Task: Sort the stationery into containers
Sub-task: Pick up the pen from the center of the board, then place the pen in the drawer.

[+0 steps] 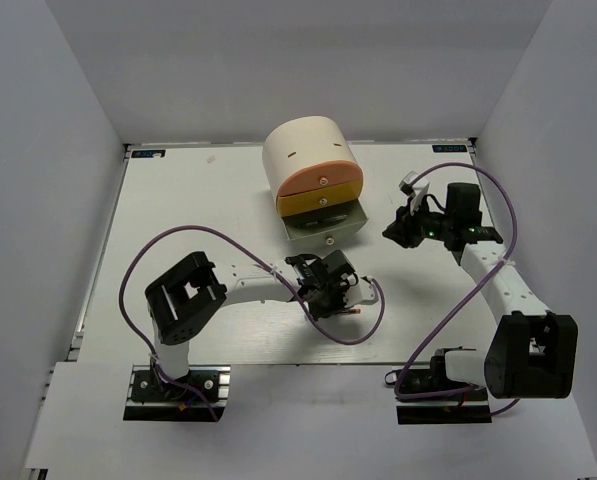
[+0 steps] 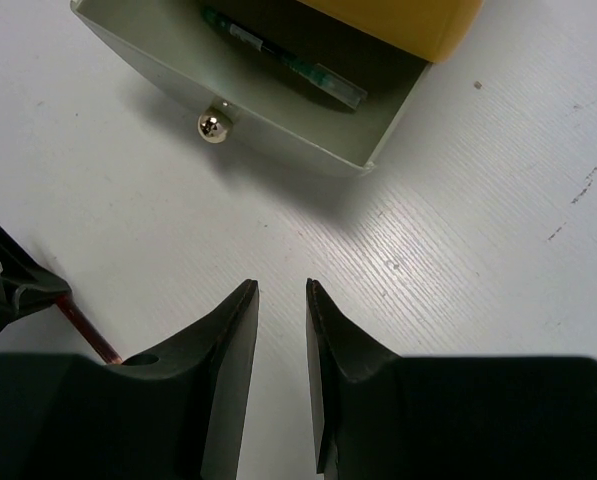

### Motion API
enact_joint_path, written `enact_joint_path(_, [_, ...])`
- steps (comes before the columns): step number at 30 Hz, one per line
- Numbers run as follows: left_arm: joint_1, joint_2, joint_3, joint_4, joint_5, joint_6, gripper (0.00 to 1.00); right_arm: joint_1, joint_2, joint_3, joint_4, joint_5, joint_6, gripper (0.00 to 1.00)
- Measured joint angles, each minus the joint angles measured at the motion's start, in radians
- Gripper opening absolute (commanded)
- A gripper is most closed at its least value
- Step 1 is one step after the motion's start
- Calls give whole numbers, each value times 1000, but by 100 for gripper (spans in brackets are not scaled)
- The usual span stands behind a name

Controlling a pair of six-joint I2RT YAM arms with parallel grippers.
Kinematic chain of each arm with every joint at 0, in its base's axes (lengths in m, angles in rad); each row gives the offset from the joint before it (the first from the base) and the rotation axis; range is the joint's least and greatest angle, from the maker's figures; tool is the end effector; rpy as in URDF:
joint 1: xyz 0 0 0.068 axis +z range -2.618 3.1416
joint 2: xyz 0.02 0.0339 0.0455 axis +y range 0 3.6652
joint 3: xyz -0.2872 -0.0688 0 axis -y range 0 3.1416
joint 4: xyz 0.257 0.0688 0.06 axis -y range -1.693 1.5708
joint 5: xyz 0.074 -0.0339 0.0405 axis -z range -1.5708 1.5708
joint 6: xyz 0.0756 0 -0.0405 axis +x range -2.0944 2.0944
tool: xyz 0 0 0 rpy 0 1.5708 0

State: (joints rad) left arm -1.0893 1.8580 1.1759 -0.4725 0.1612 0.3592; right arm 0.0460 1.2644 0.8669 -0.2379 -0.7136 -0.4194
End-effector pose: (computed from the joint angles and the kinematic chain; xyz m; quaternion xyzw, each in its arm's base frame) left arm 0.1739 -0.3590 0.1376 0.6586 0.7194 -0.1471 0.1642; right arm 0.2965 0.0632 0.2653 -0.3461 0.7775 0.2279 0.4730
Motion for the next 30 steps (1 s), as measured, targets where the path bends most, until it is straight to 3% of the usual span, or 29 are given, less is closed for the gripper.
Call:
enact_joint_path(5, [0, -14, -1, 10, -31, -74, 0, -7, -20, -21, 2, -2, -3, 31])
enact_joint_path(7, [0, -40, 1, 11, -66, -97, 0, -8, -26, -30, 3, -5, -4, 27])
enact_joint_path(10, [6, -78, 20, 17, -130, -114, 0, -12, -32, -44, 5, -15, -8, 12])
enact_joint_path(14, [8, -125, 44, 66, -252, -104, 0, -16, -35, -51, 6, -35, -7, 2])
enact_joint_path(25, [47, -177, 46, 253, -552, 47, 0, -26, -122, -98, 33, -76, -7, 2])
enact_joint_path(30, [90, -151, 60, 340, -639, 103, 0, -26, -133, -114, 36, -79, -7, 6])
